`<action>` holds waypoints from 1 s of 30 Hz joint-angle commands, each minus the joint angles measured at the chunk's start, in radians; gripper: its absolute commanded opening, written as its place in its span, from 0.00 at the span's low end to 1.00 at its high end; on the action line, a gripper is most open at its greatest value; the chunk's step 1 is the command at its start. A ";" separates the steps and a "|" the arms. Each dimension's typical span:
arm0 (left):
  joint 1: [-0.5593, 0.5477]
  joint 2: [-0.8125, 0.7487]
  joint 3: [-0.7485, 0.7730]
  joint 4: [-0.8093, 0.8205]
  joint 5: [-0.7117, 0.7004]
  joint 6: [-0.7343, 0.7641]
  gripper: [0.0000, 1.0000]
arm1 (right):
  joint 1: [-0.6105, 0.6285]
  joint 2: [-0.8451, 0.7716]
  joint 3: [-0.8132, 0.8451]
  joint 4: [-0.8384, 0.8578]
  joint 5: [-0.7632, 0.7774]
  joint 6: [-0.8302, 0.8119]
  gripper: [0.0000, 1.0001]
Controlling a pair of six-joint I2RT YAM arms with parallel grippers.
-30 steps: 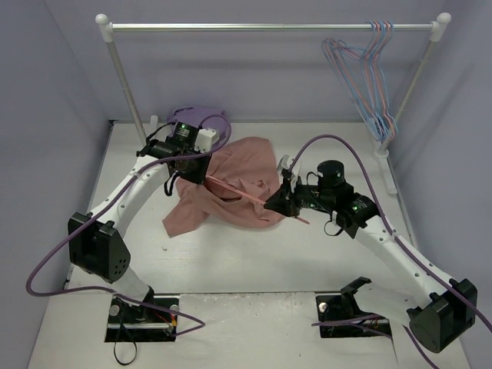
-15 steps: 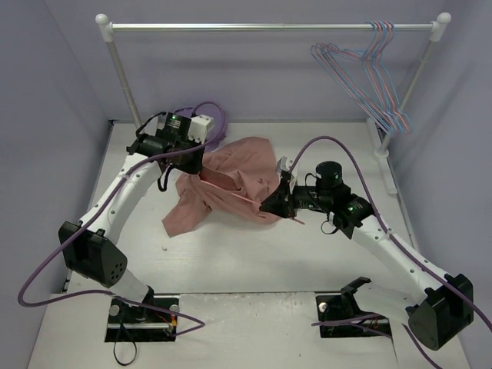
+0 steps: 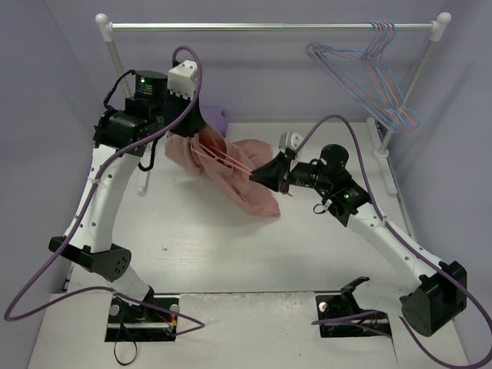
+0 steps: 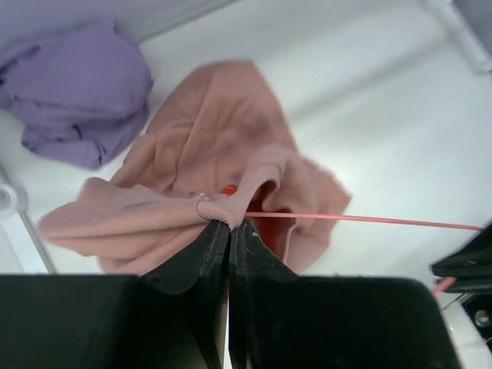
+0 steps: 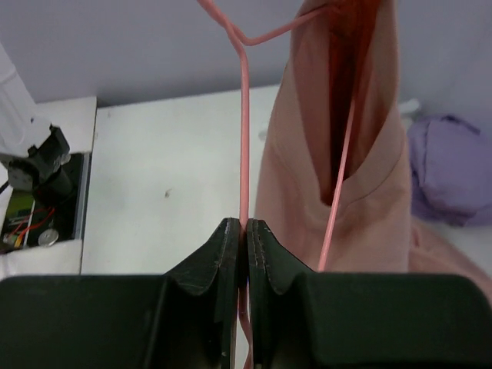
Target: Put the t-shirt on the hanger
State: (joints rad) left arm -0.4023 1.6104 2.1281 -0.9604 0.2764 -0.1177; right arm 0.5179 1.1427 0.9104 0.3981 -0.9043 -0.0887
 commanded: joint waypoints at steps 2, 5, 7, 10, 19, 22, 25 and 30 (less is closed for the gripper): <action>-0.007 -0.003 0.153 0.032 0.125 -0.045 0.00 | 0.002 0.061 0.165 0.277 -0.097 0.044 0.00; -0.007 -0.021 0.106 0.061 0.179 -0.069 0.00 | 0.002 0.080 0.186 0.304 -0.091 0.046 0.00; -0.007 -0.041 0.037 0.083 0.193 -0.071 0.00 | 0.002 0.071 0.171 0.318 -0.082 0.050 0.00; -0.007 -0.090 -0.129 0.135 0.231 -0.091 0.01 | 0.002 0.043 0.096 0.373 -0.062 0.072 0.00; -0.007 -0.168 -0.422 0.258 0.293 -0.137 0.05 | 0.010 -0.021 -0.172 0.533 -0.007 0.184 0.00; -0.007 -0.190 -0.482 0.295 0.281 -0.161 0.06 | 0.011 -0.029 -0.225 0.562 0.010 0.211 0.00; -0.007 -0.193 -0.514 0.290 0.267 -0.166 0.13 | 0.014 -0.035 -0.295 0.617 0.024 0.247 0.00; 0.013 -0.195 -0.487 0.287 0.178 -0.169 0.36 | 0.016 -0.049 -0.378 0.647 0.050 0.262 0.00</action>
State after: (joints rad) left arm -0.4023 1.4651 1.5856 -0.7483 0.4961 -0.2729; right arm 0.5251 1.1305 0.5350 0.8742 -0.8764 0.1497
